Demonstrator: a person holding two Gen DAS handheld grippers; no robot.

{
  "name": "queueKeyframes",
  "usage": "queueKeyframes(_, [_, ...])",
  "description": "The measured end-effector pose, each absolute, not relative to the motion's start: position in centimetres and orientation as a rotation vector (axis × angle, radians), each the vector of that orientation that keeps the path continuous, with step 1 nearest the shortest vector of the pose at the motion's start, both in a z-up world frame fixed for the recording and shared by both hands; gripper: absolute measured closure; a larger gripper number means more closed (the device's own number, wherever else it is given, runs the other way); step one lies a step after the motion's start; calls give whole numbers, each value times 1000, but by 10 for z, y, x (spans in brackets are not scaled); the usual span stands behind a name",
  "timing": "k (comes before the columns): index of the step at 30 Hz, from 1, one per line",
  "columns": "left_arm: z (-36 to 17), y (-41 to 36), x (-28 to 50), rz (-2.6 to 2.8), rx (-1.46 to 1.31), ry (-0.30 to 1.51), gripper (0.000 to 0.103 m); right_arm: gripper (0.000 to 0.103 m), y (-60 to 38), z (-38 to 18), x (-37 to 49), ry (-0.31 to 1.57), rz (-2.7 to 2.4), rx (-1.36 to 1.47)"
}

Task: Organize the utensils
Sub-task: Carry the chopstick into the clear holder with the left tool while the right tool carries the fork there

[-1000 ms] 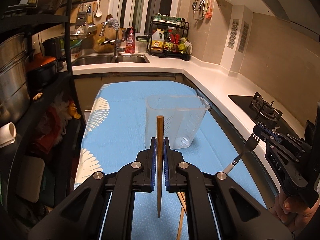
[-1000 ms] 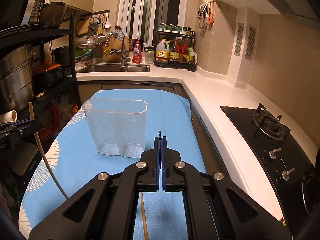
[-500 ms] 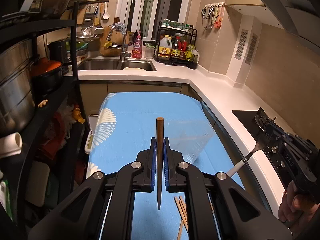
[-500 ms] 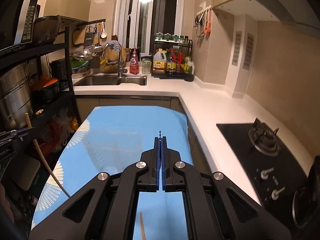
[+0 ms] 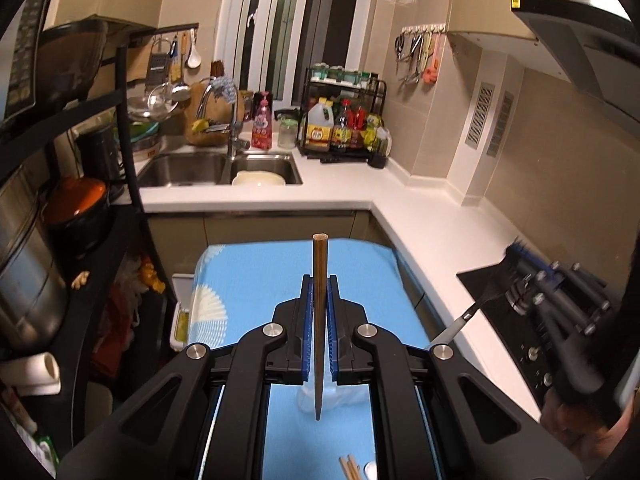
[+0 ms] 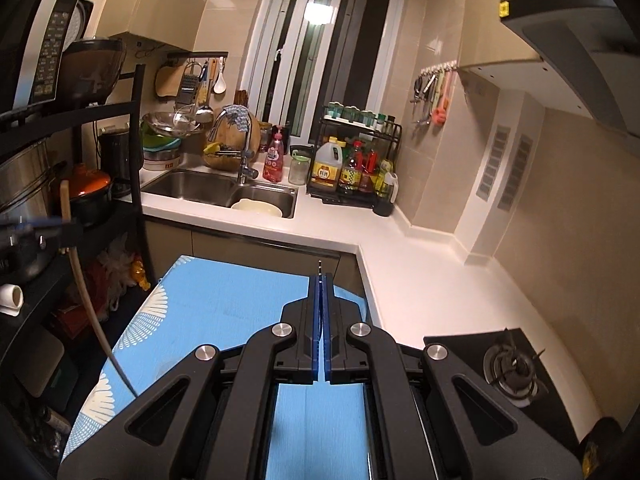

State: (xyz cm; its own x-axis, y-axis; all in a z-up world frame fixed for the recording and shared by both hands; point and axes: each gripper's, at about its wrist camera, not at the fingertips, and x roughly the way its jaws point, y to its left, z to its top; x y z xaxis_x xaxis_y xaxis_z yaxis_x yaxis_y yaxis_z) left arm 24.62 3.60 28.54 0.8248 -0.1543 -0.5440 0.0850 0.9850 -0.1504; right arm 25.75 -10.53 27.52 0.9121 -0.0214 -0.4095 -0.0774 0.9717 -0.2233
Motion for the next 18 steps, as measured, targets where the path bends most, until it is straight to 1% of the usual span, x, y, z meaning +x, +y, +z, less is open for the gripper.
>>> queueKeyframes(3, [295,31,261,-132,-116,557,96,101,-96,268,270,426,32,-271])
queueKeyframes(6, [289,22,278,-135,-100,554,96,102,-89,253,282,442,39,-293])
queueKeyframes(12, [242,9,307,-164,-73,624,96,102,-81,214,300,511,61,-317])
queueKeyframes(18, [197,6,317,-162,-46,699,96,102,-80,181,307,575,73,-342])
